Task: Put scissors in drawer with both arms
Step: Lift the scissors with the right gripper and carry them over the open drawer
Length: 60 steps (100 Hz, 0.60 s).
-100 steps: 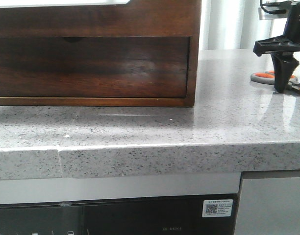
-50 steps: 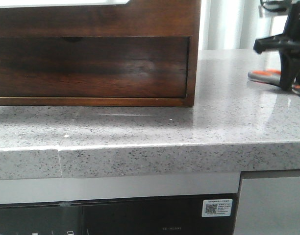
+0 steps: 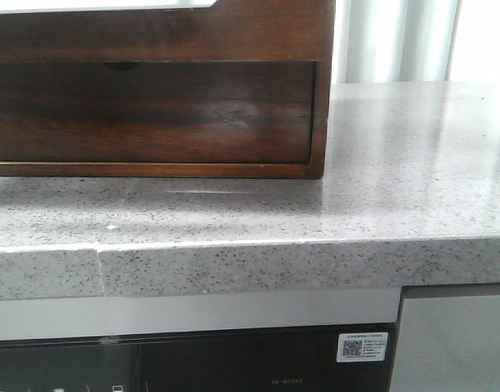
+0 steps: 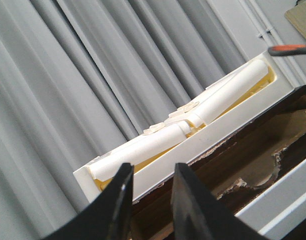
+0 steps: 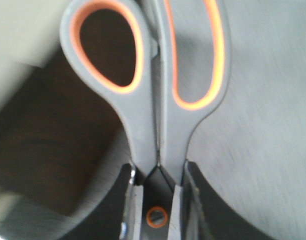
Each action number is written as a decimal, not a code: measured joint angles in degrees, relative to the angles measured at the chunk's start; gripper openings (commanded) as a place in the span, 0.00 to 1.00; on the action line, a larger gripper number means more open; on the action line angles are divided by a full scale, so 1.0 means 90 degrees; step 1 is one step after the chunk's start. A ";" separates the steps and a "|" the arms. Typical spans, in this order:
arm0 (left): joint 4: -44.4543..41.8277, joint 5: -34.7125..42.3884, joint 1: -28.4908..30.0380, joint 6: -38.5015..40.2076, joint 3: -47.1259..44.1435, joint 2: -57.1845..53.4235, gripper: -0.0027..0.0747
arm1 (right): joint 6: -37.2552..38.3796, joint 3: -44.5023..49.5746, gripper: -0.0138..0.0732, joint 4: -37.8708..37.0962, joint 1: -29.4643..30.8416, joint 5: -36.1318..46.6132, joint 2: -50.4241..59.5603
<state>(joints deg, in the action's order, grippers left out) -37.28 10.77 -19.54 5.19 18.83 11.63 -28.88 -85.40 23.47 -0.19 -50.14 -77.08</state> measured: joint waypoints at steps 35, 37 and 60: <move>0.0000 0.0000 0.0000 0.0000 0.0000 0.0000 0.24 | -0.1955 -0.0039 0.02 0.0780 -0.1780 0.0513 0.0947; 0.0000 0.0000 0.0000 0.0000 0.0000 0.0000 0.24 | -0.2048 -0.0056 0.02 0.0780 -0.1934 0.0539 0.0947; 0.0000 0.0000 0.0000 0.0000 0.0000 0.0000 0.24 | -0.2584 -0.0339 0.02 0.0804 -0.3322 0.0848 0.0417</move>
<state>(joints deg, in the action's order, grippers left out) -37.28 10.77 -19.54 5.19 18.83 11.63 -52.14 -88.45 30.71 -30.09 -42.51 -73.34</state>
